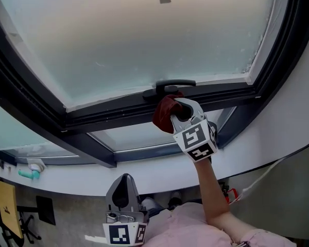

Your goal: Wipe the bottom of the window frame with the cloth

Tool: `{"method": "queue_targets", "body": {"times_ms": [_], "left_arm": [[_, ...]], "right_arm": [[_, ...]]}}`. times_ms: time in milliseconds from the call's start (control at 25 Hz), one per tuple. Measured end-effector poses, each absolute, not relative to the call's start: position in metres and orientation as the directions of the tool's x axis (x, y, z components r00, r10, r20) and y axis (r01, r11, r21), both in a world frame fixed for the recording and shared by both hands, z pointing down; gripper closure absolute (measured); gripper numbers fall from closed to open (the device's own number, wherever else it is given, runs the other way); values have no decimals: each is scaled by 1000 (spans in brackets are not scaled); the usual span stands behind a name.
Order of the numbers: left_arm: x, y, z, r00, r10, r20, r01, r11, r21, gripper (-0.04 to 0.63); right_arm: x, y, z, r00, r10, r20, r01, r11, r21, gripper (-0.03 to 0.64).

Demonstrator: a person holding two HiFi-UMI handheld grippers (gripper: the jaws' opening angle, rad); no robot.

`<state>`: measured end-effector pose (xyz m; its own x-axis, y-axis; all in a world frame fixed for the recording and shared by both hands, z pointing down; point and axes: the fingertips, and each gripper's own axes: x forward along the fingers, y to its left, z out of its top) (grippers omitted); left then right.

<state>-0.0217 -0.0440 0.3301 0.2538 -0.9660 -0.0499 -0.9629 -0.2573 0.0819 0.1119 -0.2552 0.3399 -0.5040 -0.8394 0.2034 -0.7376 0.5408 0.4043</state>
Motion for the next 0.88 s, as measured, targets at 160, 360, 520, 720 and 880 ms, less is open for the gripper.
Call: {"method": "queue_targets", "body": {"times_ms": [160,360,520,720,880], "left_arm": [[-34,-49,329,246,-967,-62,-964,-251,90,601],[-30,-64,326,293,-953,-76,-948,-300,103,601],[-32,-73,332,322,-944,-67,-937,-328,119,601],[-40,-81,324,332,-940,-79,-936,-339,99,601],[-44,-82,321,321,-943,-86,-940,-328,92,601]], "right_arm": [[110,-254,341,-490,-849,197,-748,526,405,557],[109,-254,341,-490,-847,204,-753,530,391,557],[110,-256,341,-482,-852,203,-762,522,383,557],[109,-255,342,-487,-847,216,-761,532,372,557],[111,-256,342,-488,-844,220,-761,536,367,557]]}}
